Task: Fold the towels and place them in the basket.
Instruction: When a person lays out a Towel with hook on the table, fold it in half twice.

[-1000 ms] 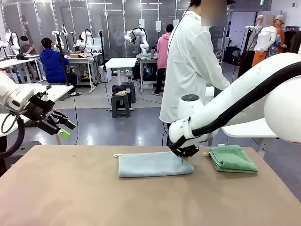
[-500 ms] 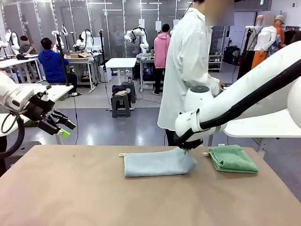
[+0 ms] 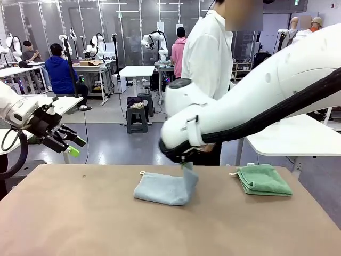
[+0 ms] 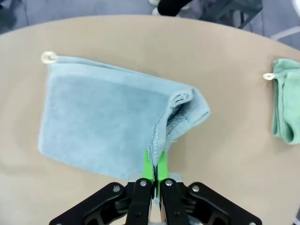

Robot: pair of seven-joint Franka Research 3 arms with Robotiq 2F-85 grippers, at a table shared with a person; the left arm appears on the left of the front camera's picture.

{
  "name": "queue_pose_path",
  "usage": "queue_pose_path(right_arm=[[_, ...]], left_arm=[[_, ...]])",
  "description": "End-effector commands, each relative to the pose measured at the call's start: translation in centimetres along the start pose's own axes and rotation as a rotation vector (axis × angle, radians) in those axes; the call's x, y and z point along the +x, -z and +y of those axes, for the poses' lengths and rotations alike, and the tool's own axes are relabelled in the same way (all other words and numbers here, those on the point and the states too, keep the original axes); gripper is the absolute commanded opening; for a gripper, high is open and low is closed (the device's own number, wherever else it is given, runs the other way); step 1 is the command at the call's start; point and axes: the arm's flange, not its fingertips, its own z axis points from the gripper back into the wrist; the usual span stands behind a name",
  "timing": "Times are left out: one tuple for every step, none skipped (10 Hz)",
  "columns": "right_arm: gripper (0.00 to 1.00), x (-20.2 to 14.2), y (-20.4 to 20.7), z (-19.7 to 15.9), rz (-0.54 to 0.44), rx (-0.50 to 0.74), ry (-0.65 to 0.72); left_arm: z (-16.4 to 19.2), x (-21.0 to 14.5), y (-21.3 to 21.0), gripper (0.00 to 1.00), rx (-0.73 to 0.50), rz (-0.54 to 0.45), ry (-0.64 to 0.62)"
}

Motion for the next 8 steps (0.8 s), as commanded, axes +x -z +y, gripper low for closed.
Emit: queue_pose_path(right_arm=[[0.00, 1.7, 1.4, 3.9, -0.017, -0.019, 0.063], [0.00, 2.3, 2.2, 5.4, -0.007, 0.016, 0.108], [0.00, 2.6, 3.0, 6.9, 0.018, 0.070, 0.165], [0.00, 2.7, 3.5, 7.8, 0.029, 0.117, 0.197], [0.00, 2.8, 4.0, 8.4, 0.045, 0.157, 0.231], [0.00, 2.6, 4.5, 8.8, 0.085, 0.200, 0.229], [0.00, 2.5, 5.0, 8.9, 0.114, 0.220, 0.232], [0.00, 2.3, 5.4, 9.0, 0.105, 0.251, 0.258]], left_arm=[[0.0, 0.1, -0.1, 0.88, 0.001, -0.001, 0.001], [0.0, 0.1, -0.1, 0.88, 0.001, -0.001, 0.001], [0.0, 0.1, -0.1, 0.88, 0.001, -0.001, 0.001], [0.0, 0.1, -0.1, 0.88, 0.001, -0.001, 0.001], [0.0, 0.1, -0.1, 0.88, 0.001, -0.001, 0.001], [0.0, 0.1, -0.1, 0.88, 0.001, -0.001, 0.001], [0.0, 0.1, -0.1, 0.88, 0.001, -0.001, 0.001], [0.0, 0.1, -0.1, 0.88, 0.001, -0.001, 0.001]])
